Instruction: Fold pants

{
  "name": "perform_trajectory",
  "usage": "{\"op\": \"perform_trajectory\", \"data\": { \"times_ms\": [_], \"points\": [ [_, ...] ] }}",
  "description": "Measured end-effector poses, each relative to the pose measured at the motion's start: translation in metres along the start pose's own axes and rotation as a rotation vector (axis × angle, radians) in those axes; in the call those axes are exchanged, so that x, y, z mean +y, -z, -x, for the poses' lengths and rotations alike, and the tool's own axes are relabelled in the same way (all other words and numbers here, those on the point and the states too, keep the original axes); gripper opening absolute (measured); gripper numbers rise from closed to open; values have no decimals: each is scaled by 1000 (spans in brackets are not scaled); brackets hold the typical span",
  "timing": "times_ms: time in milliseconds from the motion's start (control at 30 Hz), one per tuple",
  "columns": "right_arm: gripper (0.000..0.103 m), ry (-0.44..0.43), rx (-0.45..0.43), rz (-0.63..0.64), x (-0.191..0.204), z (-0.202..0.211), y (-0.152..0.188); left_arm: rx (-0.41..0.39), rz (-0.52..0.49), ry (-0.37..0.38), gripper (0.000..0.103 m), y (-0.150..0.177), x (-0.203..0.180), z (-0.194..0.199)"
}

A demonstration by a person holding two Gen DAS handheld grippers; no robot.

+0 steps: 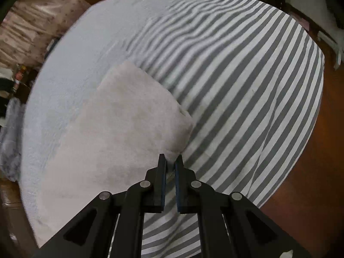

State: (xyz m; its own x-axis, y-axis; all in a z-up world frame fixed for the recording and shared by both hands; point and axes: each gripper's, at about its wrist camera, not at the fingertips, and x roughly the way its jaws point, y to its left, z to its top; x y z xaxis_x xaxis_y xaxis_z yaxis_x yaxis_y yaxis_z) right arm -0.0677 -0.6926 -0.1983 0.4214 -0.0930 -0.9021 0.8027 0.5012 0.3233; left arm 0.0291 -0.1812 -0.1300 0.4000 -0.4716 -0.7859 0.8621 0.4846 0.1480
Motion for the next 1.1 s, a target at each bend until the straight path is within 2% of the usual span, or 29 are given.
{"op": "perform_trajectory", "data": {
  "times_ms": [167, 267, 333, 367, 433, 533, 600, 667, 700, 767, 867, 933, 1100],
  "points": [
    [6, -21, -20, -26, -2, 12, 3, -56, 187, 185, 4, -22, 22, 23],
    [10, -37, 9, 28, -2, -2, 2, -67, 224, 189, 4, -39, 28, 18],
    [19, -73, -2, -13, -7, -1, -1, -58, 209, 147, 4, -47, 27, 9],
    [22, -114, -9, -48, -14, 3, 0, -51, 210, 150, 4, -49, 27, 3],
    [34, -154, -29, -71, -29, 15, 4, -19, 215, 172, 4, -50, 25, -9],
    [35, -249, -8, -77, -42, 19, 8, 62, 180, 195, 4, -38, 15, -30],
    [35, -266, -5, -96, -51, 19, 17, 175, 201, 231, 4, -15, 15, -49],
    [35, -287, 5, -86, -54, 16, 21, 152, 270, 267, 4, 0, 22, -44],
    [35, -282, 5, -75, -57, 16, 24, 199, 289, 286, 4, 5, 24, -46],
    [35, -297, 7, -66, -55, 13, 29, 202, 306, 281, 4, 12, 28, -40],
    [35, -408, 23, -100, -51, 1, 29, 197, 309, 262, 4, 16, 32, -29],
    [35, -463, 54, -113, -47, -12, 33, 166, 323, 258, 4, 15, 35, -17],
    [36, -452, 70, -155, -56, -30, 39, 47, 377, 246, 4, -6, 52, 10]
  ]
}}
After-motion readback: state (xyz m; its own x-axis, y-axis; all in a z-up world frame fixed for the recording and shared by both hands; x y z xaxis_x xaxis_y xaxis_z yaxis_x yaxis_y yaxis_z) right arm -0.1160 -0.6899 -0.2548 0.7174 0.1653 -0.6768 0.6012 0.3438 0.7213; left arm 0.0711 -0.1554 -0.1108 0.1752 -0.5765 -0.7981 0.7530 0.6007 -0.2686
